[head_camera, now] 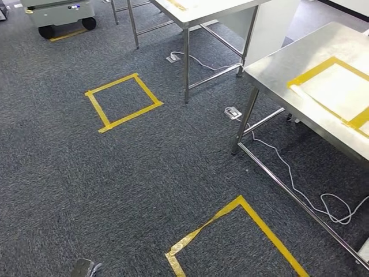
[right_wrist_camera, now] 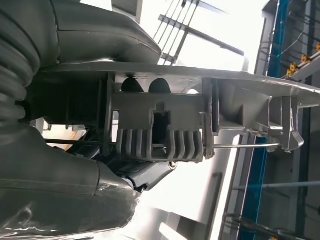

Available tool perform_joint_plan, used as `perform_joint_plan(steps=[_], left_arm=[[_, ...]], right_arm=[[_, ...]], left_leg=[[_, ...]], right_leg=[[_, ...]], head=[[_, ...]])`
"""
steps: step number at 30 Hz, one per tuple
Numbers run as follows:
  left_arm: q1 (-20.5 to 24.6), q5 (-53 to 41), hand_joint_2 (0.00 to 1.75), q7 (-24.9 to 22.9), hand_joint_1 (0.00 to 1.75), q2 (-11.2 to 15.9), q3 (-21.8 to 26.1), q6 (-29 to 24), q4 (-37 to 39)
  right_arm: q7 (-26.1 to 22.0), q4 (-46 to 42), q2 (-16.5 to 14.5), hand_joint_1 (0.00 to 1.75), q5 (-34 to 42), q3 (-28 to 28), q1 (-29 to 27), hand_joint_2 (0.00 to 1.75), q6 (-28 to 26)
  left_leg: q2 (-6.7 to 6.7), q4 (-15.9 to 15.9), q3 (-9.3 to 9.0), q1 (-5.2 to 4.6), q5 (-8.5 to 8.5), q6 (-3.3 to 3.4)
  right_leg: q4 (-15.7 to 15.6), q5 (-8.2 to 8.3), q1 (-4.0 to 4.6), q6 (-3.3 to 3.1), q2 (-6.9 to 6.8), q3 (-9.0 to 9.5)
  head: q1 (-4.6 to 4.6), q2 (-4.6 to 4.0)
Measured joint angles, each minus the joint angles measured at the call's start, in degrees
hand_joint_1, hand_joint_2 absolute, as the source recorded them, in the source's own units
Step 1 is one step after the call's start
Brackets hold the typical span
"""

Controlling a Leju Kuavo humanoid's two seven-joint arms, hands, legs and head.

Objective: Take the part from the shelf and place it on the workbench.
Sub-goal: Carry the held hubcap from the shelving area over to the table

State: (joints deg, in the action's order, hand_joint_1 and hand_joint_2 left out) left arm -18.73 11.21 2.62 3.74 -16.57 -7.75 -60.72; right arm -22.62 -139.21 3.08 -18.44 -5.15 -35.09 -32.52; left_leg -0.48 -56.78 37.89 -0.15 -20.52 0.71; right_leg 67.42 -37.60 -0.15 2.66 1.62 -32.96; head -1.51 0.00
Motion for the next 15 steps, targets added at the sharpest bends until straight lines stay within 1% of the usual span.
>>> perform_joint_plan(steps=[1,2,3,4,5,6,7,8,9,11,12,13,14,15], left_arm=[[0.0,0.0,1.75,0.0,0.0,0.0,-0.1,0.0,0.0],[-0.1,0.0,1.75,0.0,0.0,0.1,-0.3,0.0,0.0],[0.0,0.0,1.75,0.0,0.0,0.1,-0.4,0.0,0.0],[0.0,0.0,1.75,0.0,0.0,0.1,-0.6,0.0,0.0],[0.0,0.0,1.75,0.0,0.0,0.1,-0.7,0.0,0.0],[0.0,0.0,1.75,0.0,0.0,0.2,-0.8,0.0,0.0],[0.0,0.0,1.75,0.0,0.0,0.3,-0.9,0.0,-0.1],[-0.1,0.0,1.75,0.0,0.0,0.4,-1.0,0.0,-0.1],[-0.1,0.0,1.75,0.0,0.0,0.5,-1.0,0.0,-0.2],[-0.2,0.0,1.75,0.0,0.0,0.6,-1.1,0.0,-0.2],[-0.2,0.0,1.75,0.0,0.0,0.6,-1.1,0.0,-0.3],[-0.3,0.1,1.75,0.0,0.0,0.6,-1.2,0.0,-0.3],[-0.3,0.2,1.75,0.0,0.0,0.6,-1.2,0.0,-0.3],[-0.4,0.5,1.75,0.0,0.0,0.6,-1.3,0.0,-0.3]], right_arm=[[0.0,0.0,0.0,1.75,0.0,0.0,0.0,1.75,0.0],[0.0,0.0,0.0,1.75,0.0,0.1,0.0,1.75,0.0],[0.0,0.0,0.0,1.75,0.0,0.1,0.0,1.75,0.0],[0.1,0.0,0.0,1.75,0.0,0.1,-0.1,1.75,0.0],[0.1,0.0,0.0,1.75,0.0,0.1,-0.1,1.75,0.0],[0.1,0.0,0.0,1.75,0.0,0.2,0.0,1.75,0.0],[0.1,0.0,0.0,1.75,0.0,0.2,0.0,1.75,0.0],[0.1,0.0,0.0,1.75,0.0,0.2,0.0,1.75,0.0],[0.1,0.0,0.0,1.75,0.0,0.3,0.0,1.75,0.0],[0.1,0.0,0.0,1.75,0.0,0.3,-0.1,1.75,0.0],[0.1,0.0,0.0,1.75,0.0,0.3,-0.1,1.75,0.0],[0.2,-0.1,0.0,1.75,0.0,0.3,-0.1,1.75,0.0],[0.2,-0.1,0.0,1.75,-0.1,0.3,-0.1,1.75,0.0],[0.2,-0.1,0.0,1.75,-0.1,0.3,-0.1,1.75,0.0]], left_leg=[[0.73,0.0,0.05,0.03,-0.06,0.09],[1.45,0.0,0.09,0.1,-0.09,0.12],[2.11,0.0,0.14,0.22,-0.09,0.09],[2.72,0.0,0.18,0.41,-0.05,-0.01],[3.28,-0.1,0.22,0.62,0.03,-0.25],[3.71,-0.2,0.2,0.65,0.15,-0.61],[4.06,-0.2,0.09,0.71,0.29,-1.01],[4.39,-0.3,-0.07,0.72,0.47,-1.45],[4.76,-0.3,-0.28,0.7,0.71,-1.87],[5.48,0.0,-0.48,0.96,1.06,-2.71],[5.16,-0.3,-0.36,1.09,0.22,-3.07],[4.4,-1.5,-0.01,1.16,-1.51,-3.3],[3.24,-4.1,0.74,1.15,-4.29,-3.39],[2.14,-7.4,1.62,1.01,-7.36,-3.33]], right_leg=[[3.4,-1.73,-0.09,0.24,-0.8,-1.37],[5.5,-2.3,-0.26,0.48,-1.11,-2.12],[5.5,-1.64,-0.46,0.77,-1.26,-1.8],[3.2,0.0,-0.71,1.12,-1.51,-0.38],[-0.9,2.09,-1.03,1.65,-2.2,1.94],[-4.8,3.85,-1.26,2.2,-3.42,4.13],[-7.6,5.39,-1.36,2.44,-4.48,5.58],[-9.1,6.16,-1.44,2.38,-5.25,6.07],[-9.1,6.5,-1.36,1.91,-5.39,5.69],[-9.0,6.94,-1.26,0.45,-4.23,4.48],[-8.9,7.4,-1.18,-0.15,-3.58,3.94],[-9.0,7.98,-1.13,-0.67,-3.0,3.51],[-9.0,8.65,-1.07,-1.08,-2.34,2.94],[-9.0,9.29,-0.96,-1.35,-1.72,2.39]], head=[[-0.01,0.0],[0.01,0.0],[0.0,0.0],[0.01,0.0],[0.01,0.0],[-0.03,0.0],[-0.04,0.0],[0.0,0.0],[0.05,0.0],[0.18,0.0],[0.19,0.0],[0.21,0.0],[0.27,0.0],[0.31,0.0]])
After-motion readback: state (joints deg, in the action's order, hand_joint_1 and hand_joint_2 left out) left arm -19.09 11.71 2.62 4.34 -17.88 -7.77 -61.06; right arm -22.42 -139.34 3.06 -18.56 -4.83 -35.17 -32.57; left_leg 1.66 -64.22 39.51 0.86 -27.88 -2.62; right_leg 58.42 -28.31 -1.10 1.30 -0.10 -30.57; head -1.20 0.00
